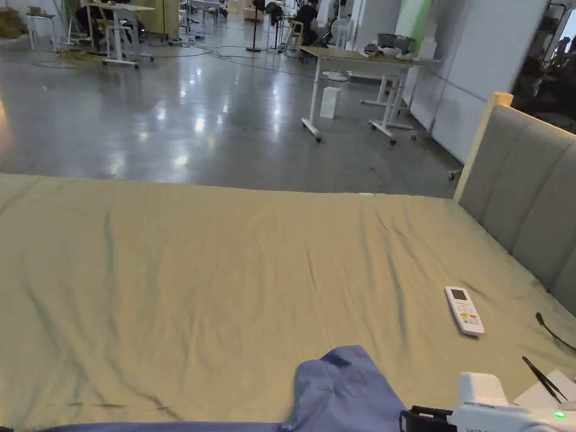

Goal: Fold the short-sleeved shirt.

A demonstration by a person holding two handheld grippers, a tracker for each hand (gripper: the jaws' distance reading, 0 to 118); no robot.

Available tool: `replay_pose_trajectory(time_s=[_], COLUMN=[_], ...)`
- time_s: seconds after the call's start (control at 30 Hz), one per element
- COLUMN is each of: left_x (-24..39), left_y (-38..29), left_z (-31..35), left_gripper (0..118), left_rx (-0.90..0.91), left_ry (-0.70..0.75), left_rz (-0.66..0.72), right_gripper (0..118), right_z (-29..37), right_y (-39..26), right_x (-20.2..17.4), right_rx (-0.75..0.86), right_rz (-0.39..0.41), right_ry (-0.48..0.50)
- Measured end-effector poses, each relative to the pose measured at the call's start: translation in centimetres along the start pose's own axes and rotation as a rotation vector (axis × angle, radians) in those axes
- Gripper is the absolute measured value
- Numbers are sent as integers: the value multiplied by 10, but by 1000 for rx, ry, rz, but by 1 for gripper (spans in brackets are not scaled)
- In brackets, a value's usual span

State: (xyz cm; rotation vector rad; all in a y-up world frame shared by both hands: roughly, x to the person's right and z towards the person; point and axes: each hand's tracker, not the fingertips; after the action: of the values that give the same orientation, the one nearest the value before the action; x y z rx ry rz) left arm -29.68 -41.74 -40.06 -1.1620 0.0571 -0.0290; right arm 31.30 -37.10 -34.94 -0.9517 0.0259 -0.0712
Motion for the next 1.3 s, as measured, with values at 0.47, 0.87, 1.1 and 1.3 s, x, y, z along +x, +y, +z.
replay_pose_trajectory(time_s=[0.47, 0.87, 1.1, 1.3], left_x=[-10, -76, -83, -90], left_y=[-14, -178, -262, -281], left_z=[34, 199, 188, 141], left_gripper=[4, 4, 4, 4], left_rx=[143, 378, 307, 225], left_ry=[-52, -293, -338, -324], left_rz=[45, 141, 240, 215], right_gripper=[0, 0, 0, 0], right_z=[-29, 171, 202, 167], right_y=[5, -109, -196, -226], right_x=[-8, -4, -2, 1], right_rx=[-29, 250, 196, 122], right_rz=[55, -16, -69, -85], right_ry=[-26, 92, 67, 48])
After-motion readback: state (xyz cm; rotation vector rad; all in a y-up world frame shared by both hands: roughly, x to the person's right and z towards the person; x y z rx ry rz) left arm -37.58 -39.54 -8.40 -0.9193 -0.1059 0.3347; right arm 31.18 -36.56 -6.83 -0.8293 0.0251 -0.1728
